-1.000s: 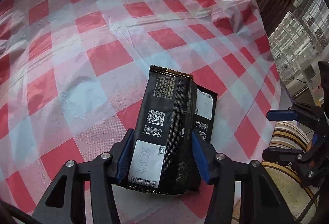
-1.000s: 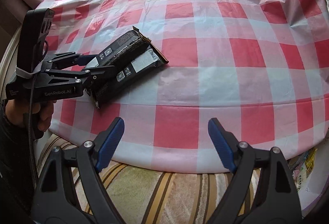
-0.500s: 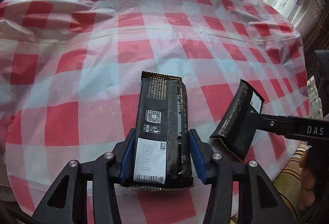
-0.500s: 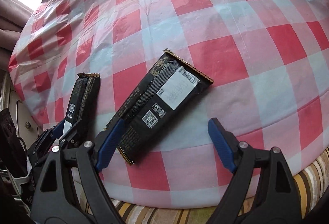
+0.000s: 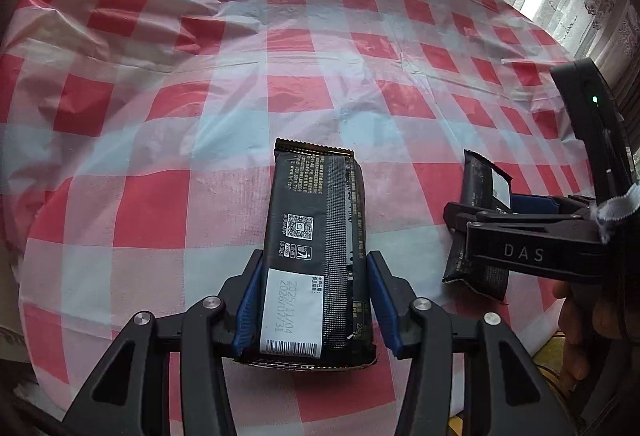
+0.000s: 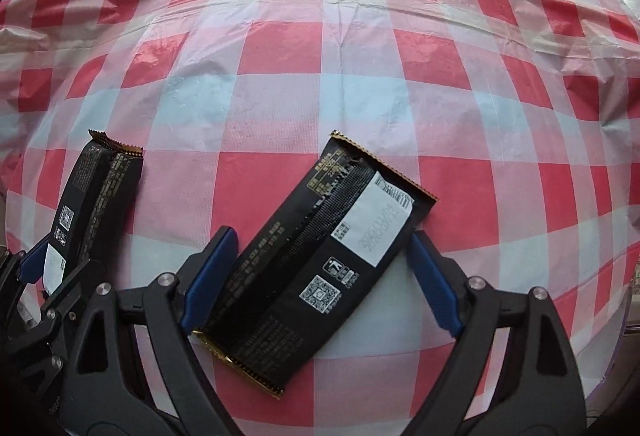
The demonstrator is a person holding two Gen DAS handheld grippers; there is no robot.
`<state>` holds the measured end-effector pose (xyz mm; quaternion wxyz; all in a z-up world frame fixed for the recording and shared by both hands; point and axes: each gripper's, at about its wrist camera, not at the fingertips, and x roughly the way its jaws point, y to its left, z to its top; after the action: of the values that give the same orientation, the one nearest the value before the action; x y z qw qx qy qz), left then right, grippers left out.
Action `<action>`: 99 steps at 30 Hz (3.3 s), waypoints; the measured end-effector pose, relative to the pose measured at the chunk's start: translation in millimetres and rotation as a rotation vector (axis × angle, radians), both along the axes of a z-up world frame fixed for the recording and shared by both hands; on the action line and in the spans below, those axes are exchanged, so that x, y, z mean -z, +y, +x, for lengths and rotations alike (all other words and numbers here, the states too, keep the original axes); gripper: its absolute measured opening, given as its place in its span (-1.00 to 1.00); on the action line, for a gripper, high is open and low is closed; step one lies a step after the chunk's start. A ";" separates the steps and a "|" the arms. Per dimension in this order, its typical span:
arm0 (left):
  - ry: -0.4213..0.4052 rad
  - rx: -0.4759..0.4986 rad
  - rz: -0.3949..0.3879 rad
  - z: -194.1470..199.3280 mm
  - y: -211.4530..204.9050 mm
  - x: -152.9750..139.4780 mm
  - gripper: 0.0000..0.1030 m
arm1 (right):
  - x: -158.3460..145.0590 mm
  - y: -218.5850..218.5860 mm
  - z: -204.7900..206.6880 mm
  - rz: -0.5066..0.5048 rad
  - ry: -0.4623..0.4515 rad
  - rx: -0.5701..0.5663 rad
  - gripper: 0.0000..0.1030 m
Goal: Organize snacks
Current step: 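Grasp one dark chocolate bar with each tool, then carry both dark bars over the white box and open both tools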
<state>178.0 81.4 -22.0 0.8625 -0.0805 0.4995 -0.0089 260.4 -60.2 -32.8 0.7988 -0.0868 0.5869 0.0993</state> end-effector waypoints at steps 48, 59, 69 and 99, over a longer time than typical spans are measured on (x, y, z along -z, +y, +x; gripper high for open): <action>0.053 -0.028 0.088 -20.2 -57.4 -21.6 -0.02 | -37.9 -92.7 -36.3 0.256 -0.080 -0.089 0.09; 0.003 0.150 0.058 -10.5 -146.3 -48.1 -0.02 | -65.6 -172.9 -56.6 0.216 -0.135 -0.002 0.09; -0.018 0.243 0.065 -9.8 -193.7 -60.3 -0.02 | -67.4 -214.5 -67.5 0.229 -0.142 0.074 0.09; 0.095 0.615 -0.143 -21.8 -415.8 -45.0 -0.02 | -65.4 -430.6 -128.4 0.075 -0.178 0.448 0.09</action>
<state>156.2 -334.4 23.1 0.7873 0.0136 0.5383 -0.3003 132.0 -490.8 32.6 0.8520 0.0668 0.5149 -0.0668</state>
